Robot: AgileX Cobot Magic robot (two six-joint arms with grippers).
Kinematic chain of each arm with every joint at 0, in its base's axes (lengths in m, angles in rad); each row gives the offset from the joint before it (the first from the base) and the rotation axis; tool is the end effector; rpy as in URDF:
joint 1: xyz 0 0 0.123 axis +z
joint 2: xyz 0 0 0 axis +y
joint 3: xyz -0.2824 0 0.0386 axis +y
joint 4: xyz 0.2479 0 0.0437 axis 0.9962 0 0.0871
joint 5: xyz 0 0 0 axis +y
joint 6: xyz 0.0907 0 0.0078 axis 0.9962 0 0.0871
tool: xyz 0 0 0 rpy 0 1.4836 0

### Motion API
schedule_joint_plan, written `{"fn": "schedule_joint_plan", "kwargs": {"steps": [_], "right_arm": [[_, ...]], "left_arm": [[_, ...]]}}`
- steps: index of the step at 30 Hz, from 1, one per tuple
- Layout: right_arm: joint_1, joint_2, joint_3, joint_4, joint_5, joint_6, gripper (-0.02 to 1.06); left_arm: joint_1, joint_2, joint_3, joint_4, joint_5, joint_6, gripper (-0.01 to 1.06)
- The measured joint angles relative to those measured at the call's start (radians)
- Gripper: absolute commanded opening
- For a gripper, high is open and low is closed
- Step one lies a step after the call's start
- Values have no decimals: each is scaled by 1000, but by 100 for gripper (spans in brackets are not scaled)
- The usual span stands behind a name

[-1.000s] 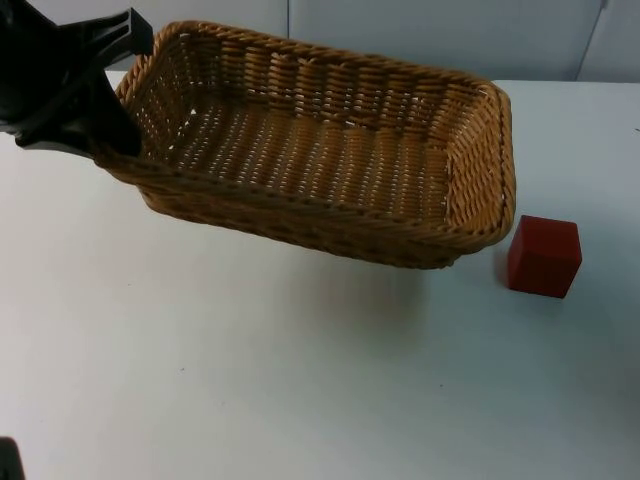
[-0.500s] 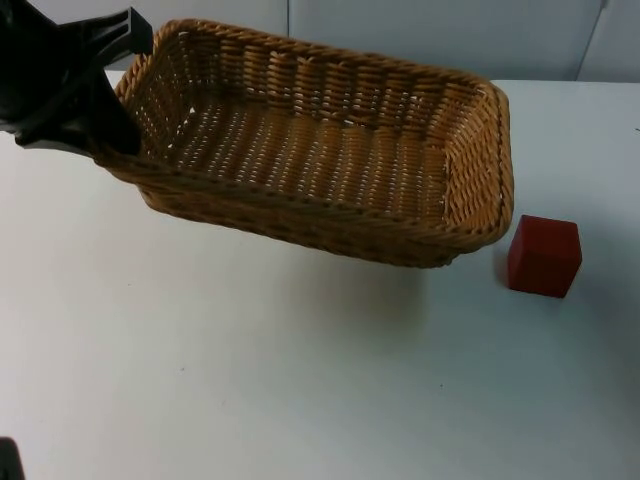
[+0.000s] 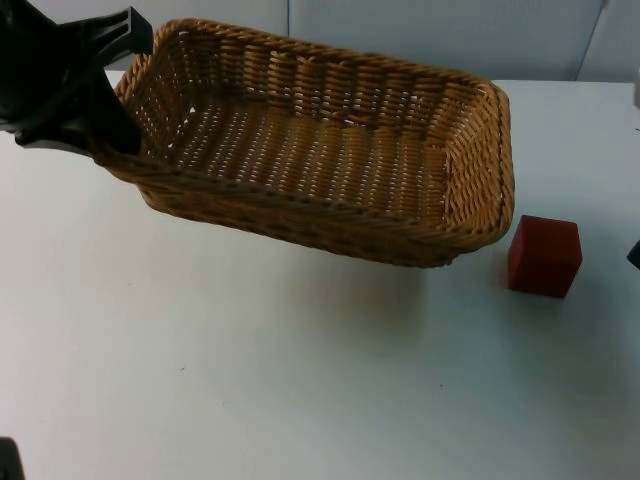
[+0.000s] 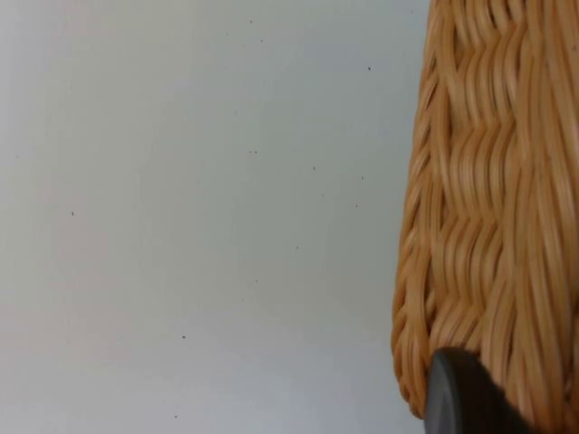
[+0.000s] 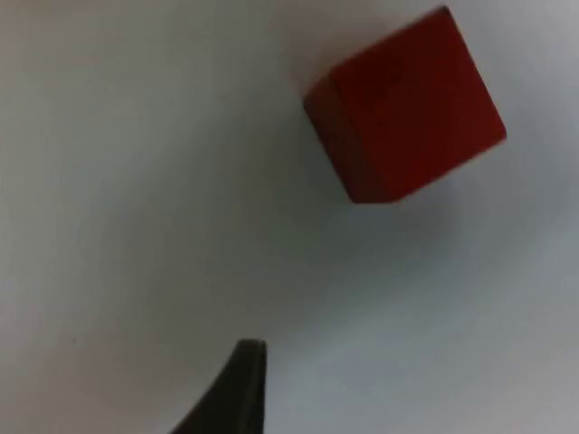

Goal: Pick up the basket with the left hand and place the cube into the basket with the right hand.

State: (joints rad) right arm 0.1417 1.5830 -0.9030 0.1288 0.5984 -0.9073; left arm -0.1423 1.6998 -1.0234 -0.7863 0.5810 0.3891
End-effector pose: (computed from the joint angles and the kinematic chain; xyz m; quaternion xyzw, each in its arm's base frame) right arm 0.2922 0.0484 0.1988 -0.4515 0.8710 -0.0280 0.1917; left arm 0.3304 -0.0831 0.2053 -0.0248 0.9449 -0.2451 0.2156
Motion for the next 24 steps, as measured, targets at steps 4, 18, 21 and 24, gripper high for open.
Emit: {"fn": "schedule_joint_plan", "kwargs": {"steps": [4,18,21,24], "right_arm": [[37,0,0,0,-49,-125,105],[37,179,-5,-2,-226,-192,105],[37,221,-18,2,-239,-192,105],[41,265,-52,9,-243,-193,105]], "left_arm": [[0,0,0,0,-2,0,0],[0,0,0,0,-2,0,0],[0,0,0,0,-2,0,0],[0,0,0,0,-2,0,0]]}}
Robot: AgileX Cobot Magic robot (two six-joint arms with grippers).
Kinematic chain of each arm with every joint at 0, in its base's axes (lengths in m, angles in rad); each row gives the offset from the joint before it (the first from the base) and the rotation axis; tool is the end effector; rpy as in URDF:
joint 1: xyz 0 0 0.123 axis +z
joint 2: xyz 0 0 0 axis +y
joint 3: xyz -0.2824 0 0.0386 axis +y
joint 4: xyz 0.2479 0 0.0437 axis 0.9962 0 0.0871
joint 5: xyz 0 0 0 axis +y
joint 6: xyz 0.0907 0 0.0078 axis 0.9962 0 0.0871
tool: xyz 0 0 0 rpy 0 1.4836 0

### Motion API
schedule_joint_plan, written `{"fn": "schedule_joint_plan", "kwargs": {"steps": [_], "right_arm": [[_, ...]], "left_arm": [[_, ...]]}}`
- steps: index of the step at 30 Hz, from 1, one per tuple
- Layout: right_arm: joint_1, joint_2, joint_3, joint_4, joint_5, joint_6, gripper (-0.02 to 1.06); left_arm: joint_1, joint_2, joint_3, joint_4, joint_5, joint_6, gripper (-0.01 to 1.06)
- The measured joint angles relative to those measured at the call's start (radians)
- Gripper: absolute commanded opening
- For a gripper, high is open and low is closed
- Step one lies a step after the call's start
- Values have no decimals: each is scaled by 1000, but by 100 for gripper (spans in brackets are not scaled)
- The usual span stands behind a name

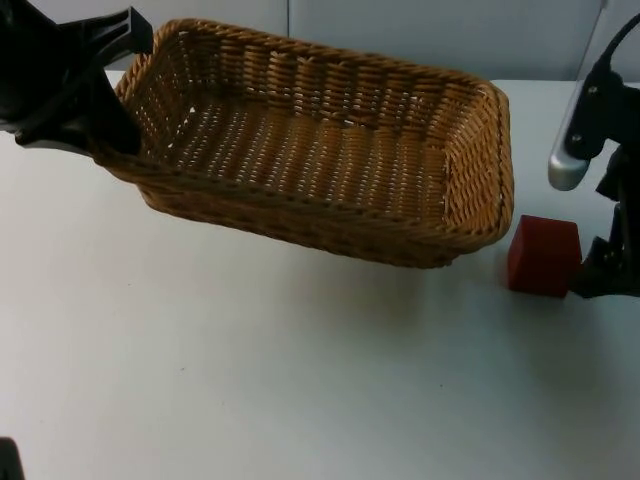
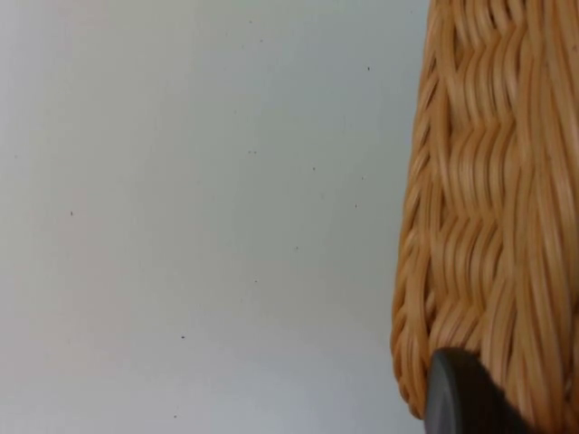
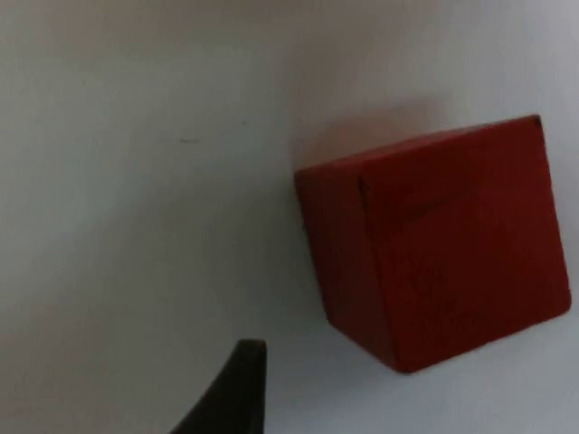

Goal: Pick up the basket with the left hand and place the cube into the basket with the right hand.

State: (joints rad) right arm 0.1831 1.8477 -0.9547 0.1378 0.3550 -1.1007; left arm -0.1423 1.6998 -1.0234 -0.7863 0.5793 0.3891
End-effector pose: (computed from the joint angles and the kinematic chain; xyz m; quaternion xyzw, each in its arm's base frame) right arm 0.3337 0.0662 0.1351 -0.5381 0.8173 -0.0572 0.1983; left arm 0.3305 -0.0831 0.2054 -0.0250 0.9448 -0.2448 0.2163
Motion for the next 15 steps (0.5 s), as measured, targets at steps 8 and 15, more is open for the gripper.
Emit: {"fn": "schedule_joint_plan", "kwargs": {"steps": [8,15], "right_arm": [[60,99,-130,28,-9,-1,105],[77,158,-184,69,9,-3,105]], "left_arm": [[0,0,0,0,0,0,0],[0,0,0,0,0,0,0]]}}
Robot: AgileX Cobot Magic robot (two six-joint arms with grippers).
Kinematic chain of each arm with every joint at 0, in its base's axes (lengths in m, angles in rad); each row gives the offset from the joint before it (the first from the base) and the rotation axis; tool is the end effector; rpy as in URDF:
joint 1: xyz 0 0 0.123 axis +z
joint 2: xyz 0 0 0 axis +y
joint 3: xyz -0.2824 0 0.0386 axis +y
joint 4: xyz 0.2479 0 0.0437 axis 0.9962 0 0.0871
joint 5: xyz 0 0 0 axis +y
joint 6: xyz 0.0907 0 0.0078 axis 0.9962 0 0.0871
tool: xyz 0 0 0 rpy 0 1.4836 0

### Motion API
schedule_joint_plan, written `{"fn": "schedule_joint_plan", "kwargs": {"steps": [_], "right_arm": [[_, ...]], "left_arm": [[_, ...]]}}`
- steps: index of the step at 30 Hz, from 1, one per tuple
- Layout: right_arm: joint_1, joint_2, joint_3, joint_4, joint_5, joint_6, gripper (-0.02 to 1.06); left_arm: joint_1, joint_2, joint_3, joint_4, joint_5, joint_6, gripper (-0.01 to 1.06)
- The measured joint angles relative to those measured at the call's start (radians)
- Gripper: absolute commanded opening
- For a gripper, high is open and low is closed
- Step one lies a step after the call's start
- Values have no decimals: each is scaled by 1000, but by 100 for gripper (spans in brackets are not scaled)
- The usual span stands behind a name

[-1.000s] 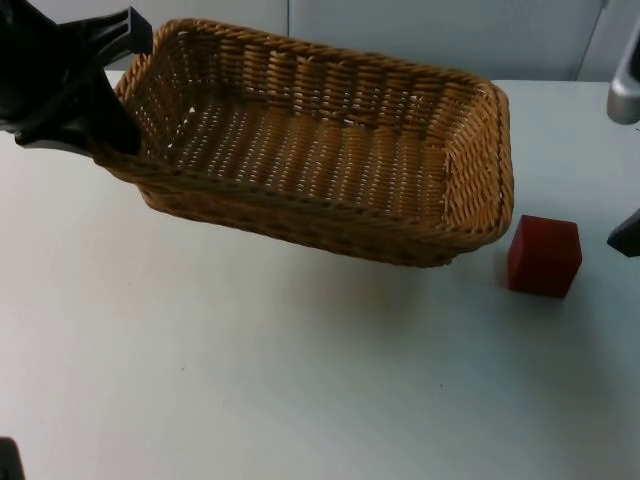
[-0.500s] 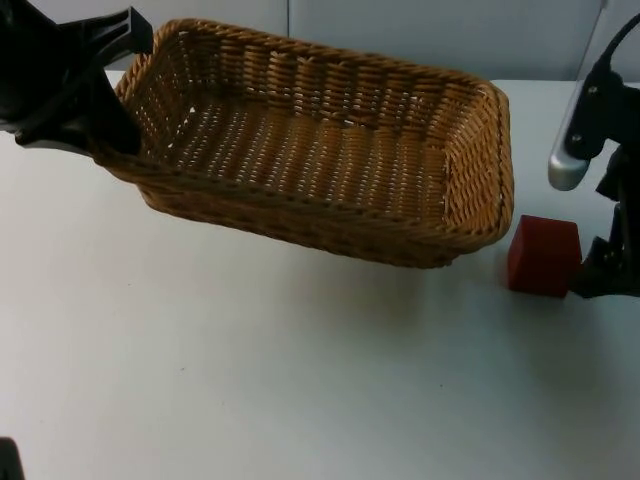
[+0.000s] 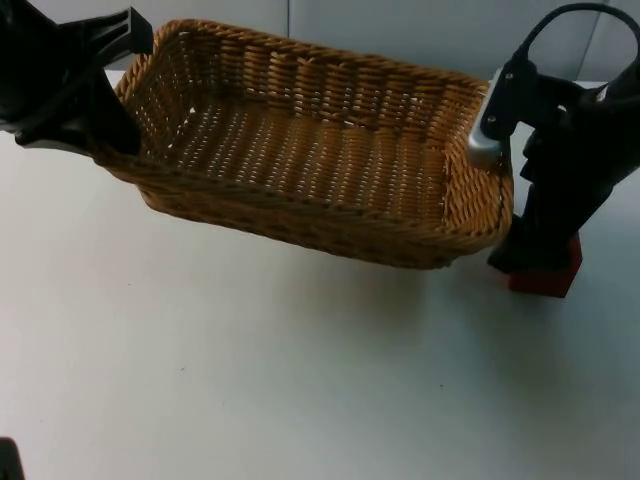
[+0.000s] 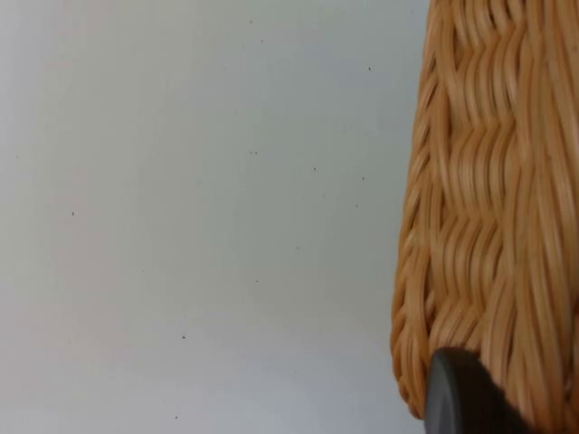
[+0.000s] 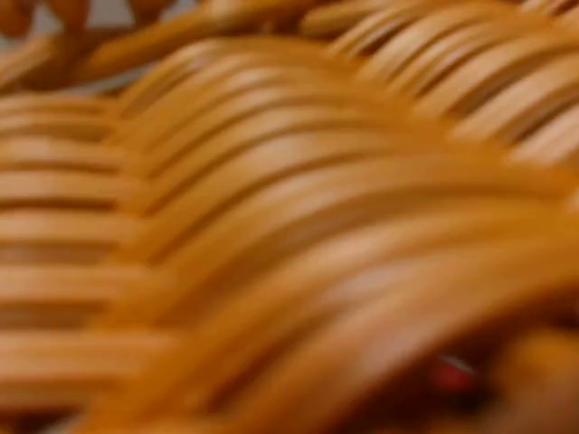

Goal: Pick up the basket with the left hand and place the cube into the basket with the right hand.

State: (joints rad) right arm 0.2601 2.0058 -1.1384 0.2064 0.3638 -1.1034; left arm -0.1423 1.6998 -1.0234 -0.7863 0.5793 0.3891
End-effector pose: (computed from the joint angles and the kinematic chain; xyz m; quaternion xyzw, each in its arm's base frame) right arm 0.3710 0.1056 0.1196 -0.5456 0.8092 -0.0349 0.2152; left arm 0.3305 -0.0831 0.2054 -0.0250 0.9448 -0.2448 0.2163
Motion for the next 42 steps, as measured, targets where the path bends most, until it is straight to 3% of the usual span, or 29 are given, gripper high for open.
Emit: {"fn": "schedule_joint_plan", "kwargs": {"steps": [7,25,27,29,30,33,37,42], "right_arm": [[0,11,0,4,39,4,104],[-19,11,0,-64,124,170,98],[-29,11,0,-64,129,180,87],[-33,11,0,-64,133,183,62],[-33,11,0,-64,133,183,62],[-35,11,0,-64,130,187,44],[-35,11,-2,-64,122,187,34],[-35,11,-2,-64,112,190,34]], "left_arm": [[0,0,0,2,0,0,0],[0,0,0,4,0,2,0],[0,0,0,4,0,2,0],[0,0,0,4,0,2,0],[0,0,0,4,0,2,0],[0,0,0,4,0,2,0],[0,0,0,4,0,2,0],[0,0,0,4,0,2,0]]}}
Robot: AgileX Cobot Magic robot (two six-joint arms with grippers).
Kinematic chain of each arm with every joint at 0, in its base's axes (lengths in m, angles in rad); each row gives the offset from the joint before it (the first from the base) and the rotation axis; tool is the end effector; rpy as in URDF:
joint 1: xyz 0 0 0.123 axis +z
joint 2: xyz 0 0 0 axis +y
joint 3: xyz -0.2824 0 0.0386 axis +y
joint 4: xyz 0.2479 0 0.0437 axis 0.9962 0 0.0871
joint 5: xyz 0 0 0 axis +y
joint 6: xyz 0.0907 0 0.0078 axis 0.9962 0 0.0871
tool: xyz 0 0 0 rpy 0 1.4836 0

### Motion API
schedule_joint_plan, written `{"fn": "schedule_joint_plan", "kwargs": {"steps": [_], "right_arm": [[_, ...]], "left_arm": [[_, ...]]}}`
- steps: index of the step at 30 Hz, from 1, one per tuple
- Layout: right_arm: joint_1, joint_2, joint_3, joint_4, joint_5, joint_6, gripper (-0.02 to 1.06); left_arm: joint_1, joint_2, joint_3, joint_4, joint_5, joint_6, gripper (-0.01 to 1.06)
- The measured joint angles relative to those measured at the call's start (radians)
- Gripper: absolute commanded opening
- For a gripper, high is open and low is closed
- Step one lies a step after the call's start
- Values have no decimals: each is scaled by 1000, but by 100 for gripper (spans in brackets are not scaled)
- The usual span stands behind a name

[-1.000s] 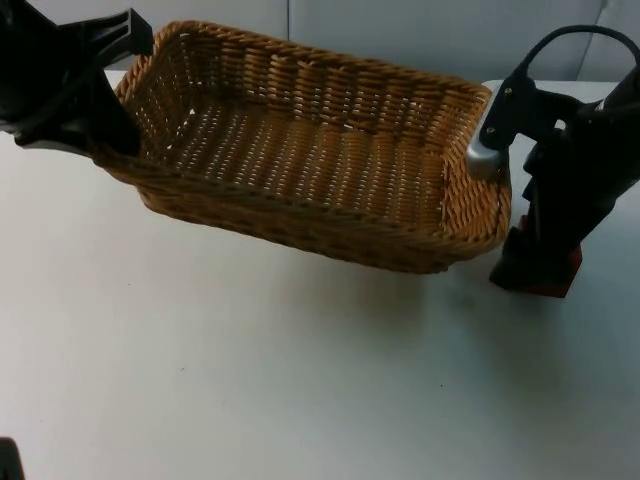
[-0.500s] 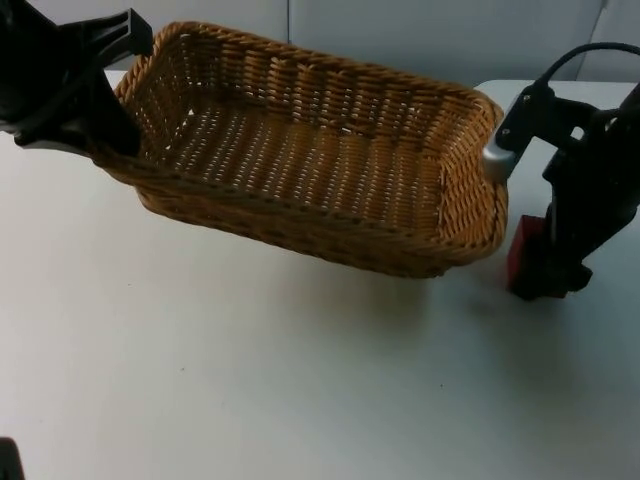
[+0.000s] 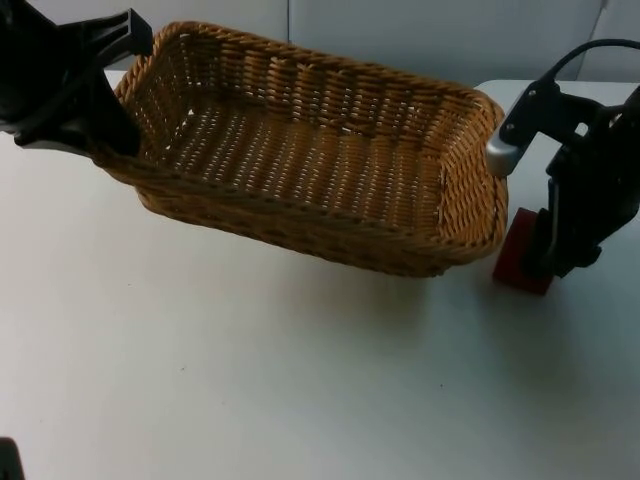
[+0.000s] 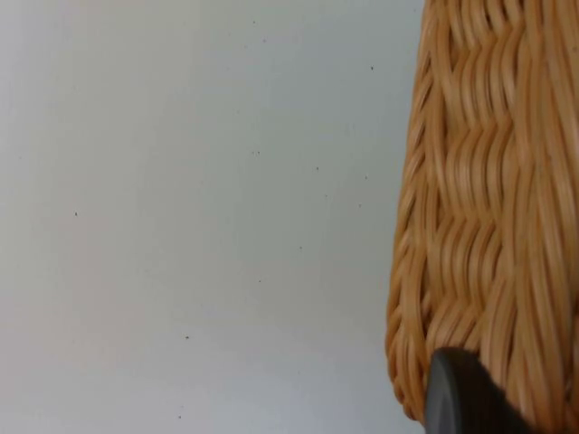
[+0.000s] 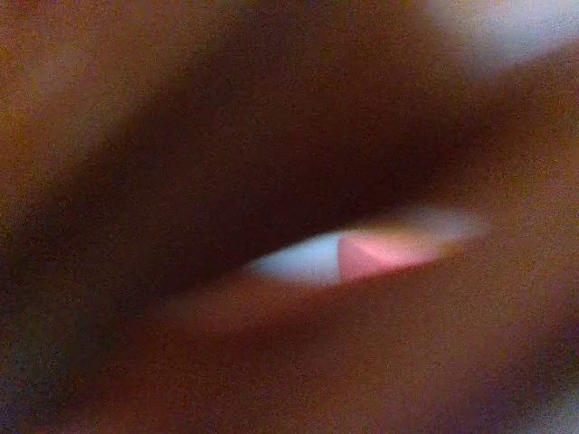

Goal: Pick up the basket with the left hand and place the cube into the basket with the right hand.

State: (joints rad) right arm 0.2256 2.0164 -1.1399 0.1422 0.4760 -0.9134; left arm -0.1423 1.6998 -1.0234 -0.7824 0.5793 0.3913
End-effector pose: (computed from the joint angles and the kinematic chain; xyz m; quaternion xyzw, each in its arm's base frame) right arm 0.3654 0.0900 0.1121 -0.4832 0.8612 -0.0118 0.1570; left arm 0.3305 -0.0829 0.2052 -0.0225 0.9452 -0.2433 0.2166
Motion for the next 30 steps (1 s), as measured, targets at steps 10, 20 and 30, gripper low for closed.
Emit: {"fn": "schedule_joint_plan", "kwargs": {"steps": [10,20,30], "right_arm": [[0,-23,-79,-5,6,43,34],[0,-68,-353,-173,82,219,34],[-1,-72,-627,34,171,344,34]], "left_arm": [[0,0,0,0,0,0,0],[0,0,0,0,0,0,0],[0,0,0,0,0,0,0]]}}
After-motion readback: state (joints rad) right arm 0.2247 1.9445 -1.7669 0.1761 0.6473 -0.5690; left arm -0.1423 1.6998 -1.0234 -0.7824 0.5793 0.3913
